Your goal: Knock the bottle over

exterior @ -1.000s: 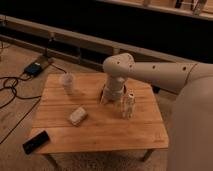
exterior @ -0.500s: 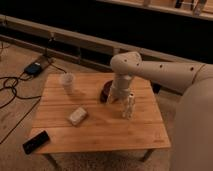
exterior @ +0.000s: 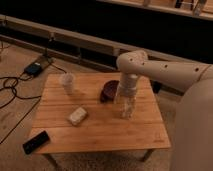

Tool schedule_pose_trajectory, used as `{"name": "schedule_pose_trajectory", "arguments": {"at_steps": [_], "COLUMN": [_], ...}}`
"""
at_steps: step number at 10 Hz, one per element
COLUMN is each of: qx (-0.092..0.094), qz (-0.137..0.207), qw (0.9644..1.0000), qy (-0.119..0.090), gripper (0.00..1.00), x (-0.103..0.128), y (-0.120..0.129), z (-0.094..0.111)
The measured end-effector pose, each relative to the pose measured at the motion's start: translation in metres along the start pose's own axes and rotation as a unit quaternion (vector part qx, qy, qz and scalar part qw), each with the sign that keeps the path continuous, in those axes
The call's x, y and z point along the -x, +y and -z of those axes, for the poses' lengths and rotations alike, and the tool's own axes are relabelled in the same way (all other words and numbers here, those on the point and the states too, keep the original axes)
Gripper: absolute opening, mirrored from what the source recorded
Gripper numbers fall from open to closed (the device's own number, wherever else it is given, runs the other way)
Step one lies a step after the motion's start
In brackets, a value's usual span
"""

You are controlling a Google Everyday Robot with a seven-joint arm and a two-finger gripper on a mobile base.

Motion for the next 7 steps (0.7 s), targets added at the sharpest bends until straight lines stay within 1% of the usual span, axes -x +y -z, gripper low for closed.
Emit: {"name": "schedule_pose_trajectory", "arguments": {"at_steps": [4,6,7], "qx": [-0.014,-0.017,-0.018], "qz": [-0.004,-0.003,0.001], "qw": [0.9997,0.9993,0.9992], "qy": [-0.021,-0.032,-0.035], "gripper": [0.65,0.65,0.65], "x": [0.020,0.029,0.031], "y": [-0.017,-0.017,-0.012], "z": [0.010,0.015,0.017]}}
